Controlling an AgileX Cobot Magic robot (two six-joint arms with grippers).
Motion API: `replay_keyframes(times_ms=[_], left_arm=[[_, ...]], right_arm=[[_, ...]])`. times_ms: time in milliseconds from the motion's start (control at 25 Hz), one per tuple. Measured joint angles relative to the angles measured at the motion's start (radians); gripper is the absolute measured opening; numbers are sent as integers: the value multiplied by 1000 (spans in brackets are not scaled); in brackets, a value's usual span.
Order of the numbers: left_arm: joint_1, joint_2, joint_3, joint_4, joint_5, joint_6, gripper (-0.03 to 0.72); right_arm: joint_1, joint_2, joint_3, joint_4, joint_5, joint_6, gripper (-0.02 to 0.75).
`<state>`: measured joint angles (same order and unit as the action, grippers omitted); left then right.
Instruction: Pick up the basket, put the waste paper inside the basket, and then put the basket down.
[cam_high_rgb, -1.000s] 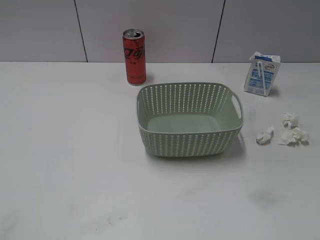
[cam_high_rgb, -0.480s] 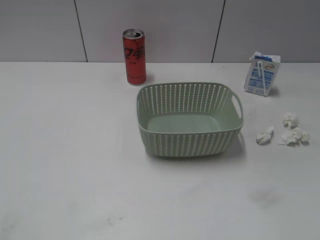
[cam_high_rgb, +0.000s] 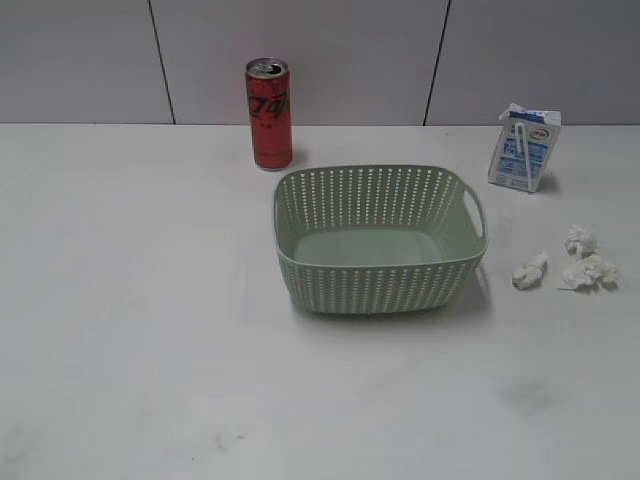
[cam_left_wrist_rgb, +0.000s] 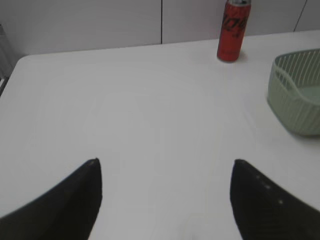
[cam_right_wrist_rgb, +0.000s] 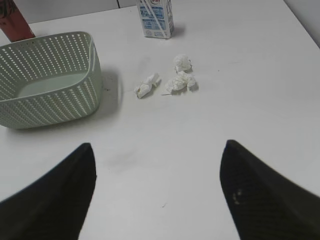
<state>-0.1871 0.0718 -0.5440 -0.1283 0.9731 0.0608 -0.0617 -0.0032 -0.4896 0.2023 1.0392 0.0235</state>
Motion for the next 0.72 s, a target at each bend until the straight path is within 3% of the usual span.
replay_keyframes(times_ms=[360, 720], left_arm=[[0, 539, -250, -33, -156, 4, 587], [-17, 1091, -545, -201, -148, 95, 587]], right_arm=[[0, 0, 0, 0, 0, 0, 585], [0, 0, 0, 0, 0, 0, 585]])
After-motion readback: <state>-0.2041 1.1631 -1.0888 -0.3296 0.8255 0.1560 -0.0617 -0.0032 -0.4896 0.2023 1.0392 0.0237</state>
